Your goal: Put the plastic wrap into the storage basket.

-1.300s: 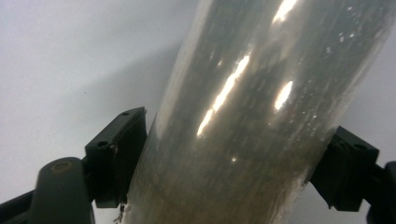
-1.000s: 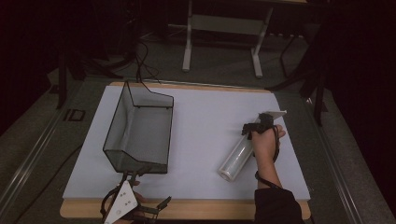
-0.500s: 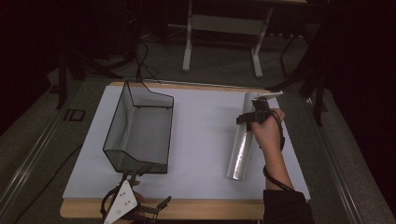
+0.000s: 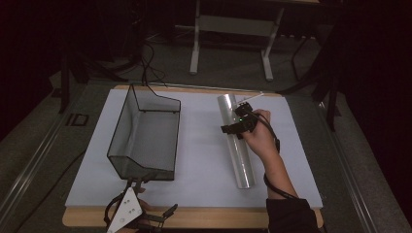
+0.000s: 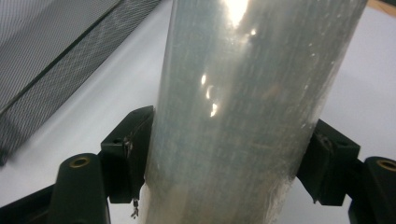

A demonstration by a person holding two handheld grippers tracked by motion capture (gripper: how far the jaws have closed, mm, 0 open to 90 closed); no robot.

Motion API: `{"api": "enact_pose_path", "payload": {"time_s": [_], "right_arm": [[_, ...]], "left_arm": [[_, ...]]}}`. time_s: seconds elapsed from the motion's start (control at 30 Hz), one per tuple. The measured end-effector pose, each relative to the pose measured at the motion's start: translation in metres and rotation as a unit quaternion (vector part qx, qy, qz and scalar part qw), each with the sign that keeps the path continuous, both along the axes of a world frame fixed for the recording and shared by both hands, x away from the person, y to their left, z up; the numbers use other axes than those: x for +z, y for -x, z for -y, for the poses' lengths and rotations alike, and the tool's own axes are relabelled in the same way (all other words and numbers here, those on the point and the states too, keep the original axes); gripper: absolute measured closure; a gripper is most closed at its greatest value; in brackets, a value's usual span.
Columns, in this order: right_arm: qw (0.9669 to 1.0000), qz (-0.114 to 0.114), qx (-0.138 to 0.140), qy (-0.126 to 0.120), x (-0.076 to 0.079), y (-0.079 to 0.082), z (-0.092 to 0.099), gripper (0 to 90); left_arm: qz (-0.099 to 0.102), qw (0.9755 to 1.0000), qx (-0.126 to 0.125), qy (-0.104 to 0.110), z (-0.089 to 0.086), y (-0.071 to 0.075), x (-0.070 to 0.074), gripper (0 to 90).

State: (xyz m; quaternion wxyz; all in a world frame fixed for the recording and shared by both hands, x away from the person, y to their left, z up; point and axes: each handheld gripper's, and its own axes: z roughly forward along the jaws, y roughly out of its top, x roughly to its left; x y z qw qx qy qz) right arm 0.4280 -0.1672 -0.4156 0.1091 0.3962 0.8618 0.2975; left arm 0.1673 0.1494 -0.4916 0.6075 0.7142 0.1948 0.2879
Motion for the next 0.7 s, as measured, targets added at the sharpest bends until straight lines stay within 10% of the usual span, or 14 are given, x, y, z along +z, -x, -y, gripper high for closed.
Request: {"api": "enact_pose_path", "payload": {"time_s": [0.27,0.7], "right_arm": [[0.9943,-0.001,0.106,0.015,-0.002,0.007,-0.028,27.6],[0.9968,-0.009,0.059,0.054,-0.064,-0.014,-0.066,28.5]], "left_arm": [[0.001,1.0,-0.002,0.005,0.0,0.0,0.001,1.2],[-0.001,0.9999,0.0,0.011,-0.002,-0.001,0.0,1.2]]}}
